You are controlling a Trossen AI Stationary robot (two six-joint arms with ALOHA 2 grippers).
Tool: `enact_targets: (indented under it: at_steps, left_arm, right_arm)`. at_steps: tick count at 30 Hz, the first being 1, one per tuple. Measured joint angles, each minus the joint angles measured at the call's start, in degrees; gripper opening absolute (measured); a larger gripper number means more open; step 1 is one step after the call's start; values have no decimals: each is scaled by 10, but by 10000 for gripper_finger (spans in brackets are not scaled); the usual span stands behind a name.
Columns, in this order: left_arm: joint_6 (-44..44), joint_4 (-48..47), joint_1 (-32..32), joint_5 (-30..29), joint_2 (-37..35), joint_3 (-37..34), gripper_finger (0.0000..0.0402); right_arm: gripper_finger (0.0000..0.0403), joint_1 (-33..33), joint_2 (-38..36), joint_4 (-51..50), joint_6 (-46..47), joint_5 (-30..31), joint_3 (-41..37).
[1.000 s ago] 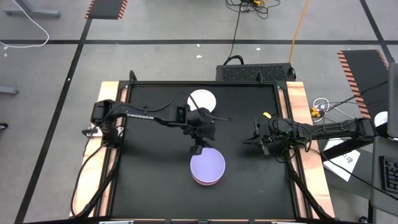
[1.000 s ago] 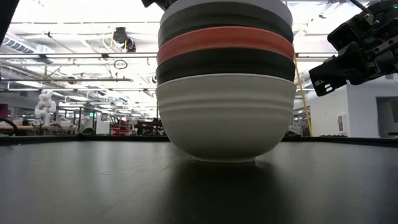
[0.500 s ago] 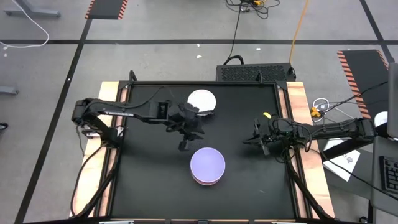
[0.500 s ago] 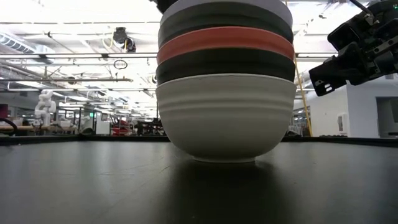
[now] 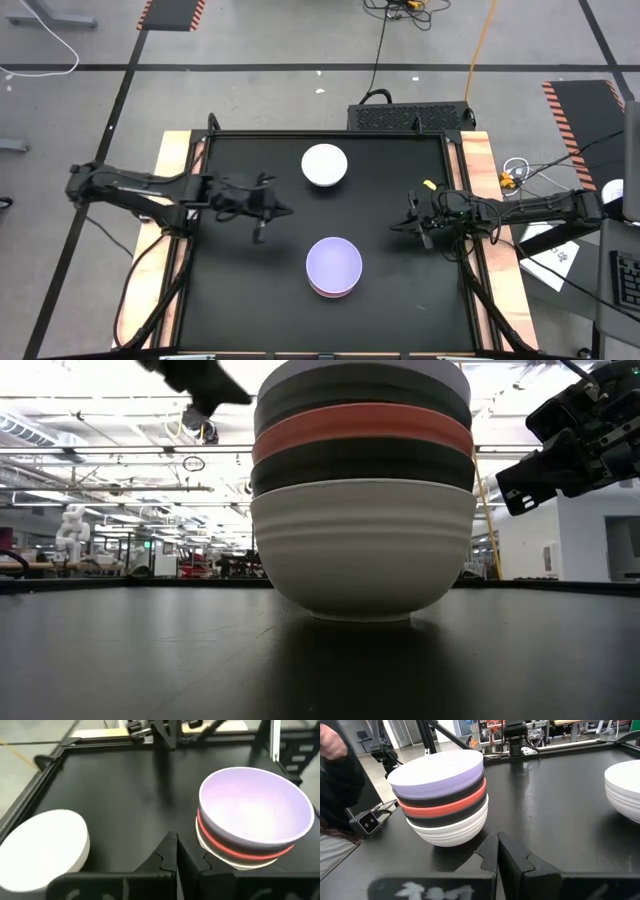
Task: Nest bowls inside each other
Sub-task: Stack the white bowl on top of the purple bowl
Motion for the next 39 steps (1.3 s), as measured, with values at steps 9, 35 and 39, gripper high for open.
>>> enact_targets:
  at_steps: [9, 35, 39]
  left_arm:
    - [-57, 210, 0, -20, -168, -268, 2]
    - [-11, 298, 31, -54, -374, -403, 0]
    - [-10, 316, 31, -53, -394, -416, 0]
  right_arm:
    - [0, 0, 0, 1, 1, 0, 0]
    - [0, 0, 1, 4, 0, 1, 0]
    - [0, 0, 0, 4, -4, 1, 0]
